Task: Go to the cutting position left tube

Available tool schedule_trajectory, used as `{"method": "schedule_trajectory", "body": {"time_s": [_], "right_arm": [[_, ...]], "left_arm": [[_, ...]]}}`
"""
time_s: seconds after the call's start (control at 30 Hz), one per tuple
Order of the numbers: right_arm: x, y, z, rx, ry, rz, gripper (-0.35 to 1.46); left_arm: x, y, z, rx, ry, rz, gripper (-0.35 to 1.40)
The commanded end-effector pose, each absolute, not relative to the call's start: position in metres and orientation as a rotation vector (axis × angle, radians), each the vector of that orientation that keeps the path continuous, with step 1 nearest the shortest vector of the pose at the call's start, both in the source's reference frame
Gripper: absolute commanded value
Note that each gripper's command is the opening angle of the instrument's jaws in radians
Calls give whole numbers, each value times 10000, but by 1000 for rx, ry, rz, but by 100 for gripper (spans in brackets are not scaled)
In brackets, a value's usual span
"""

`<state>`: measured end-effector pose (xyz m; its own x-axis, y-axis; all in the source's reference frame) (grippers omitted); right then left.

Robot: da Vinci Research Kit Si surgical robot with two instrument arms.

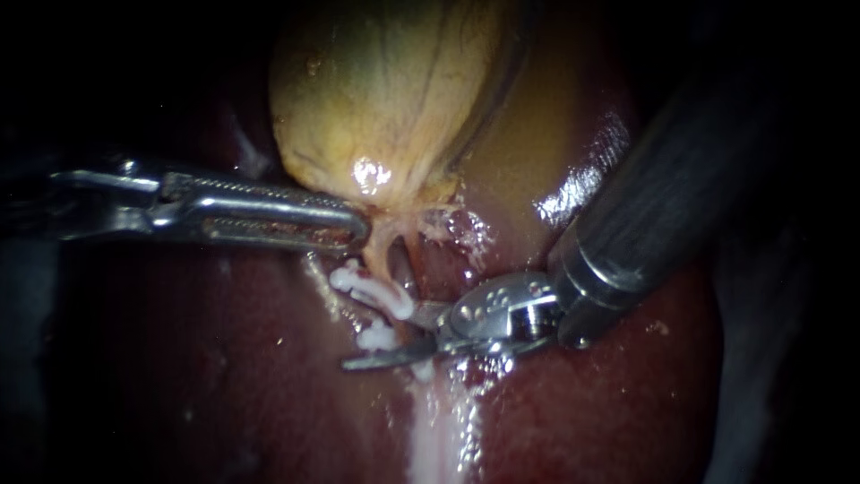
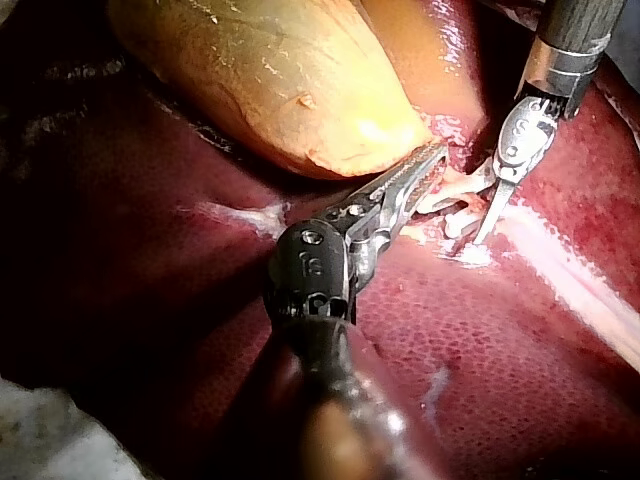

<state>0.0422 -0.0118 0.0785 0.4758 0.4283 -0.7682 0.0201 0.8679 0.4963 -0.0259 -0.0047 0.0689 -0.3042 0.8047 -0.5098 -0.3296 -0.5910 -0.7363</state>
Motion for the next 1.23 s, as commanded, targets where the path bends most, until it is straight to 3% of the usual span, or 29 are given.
{"method": "schedule_trajectory", "body": {"time_s": [0.03, 0.7, 1.23], "right_arm": [[423, -118, 786, 487, 1060, 264, 143], [457, -114, 796, 685, 1109, 231, 140], [454, -114, 801, 704, 1108, 230, 136]], "left_arm": [[-260, -46, 689, -1176, -663, 1962, -35], [-263, -47, 693, -1176, -661, 1962, -35], [-262, -46, 694, -1177, -662, 1963, -35]]}}
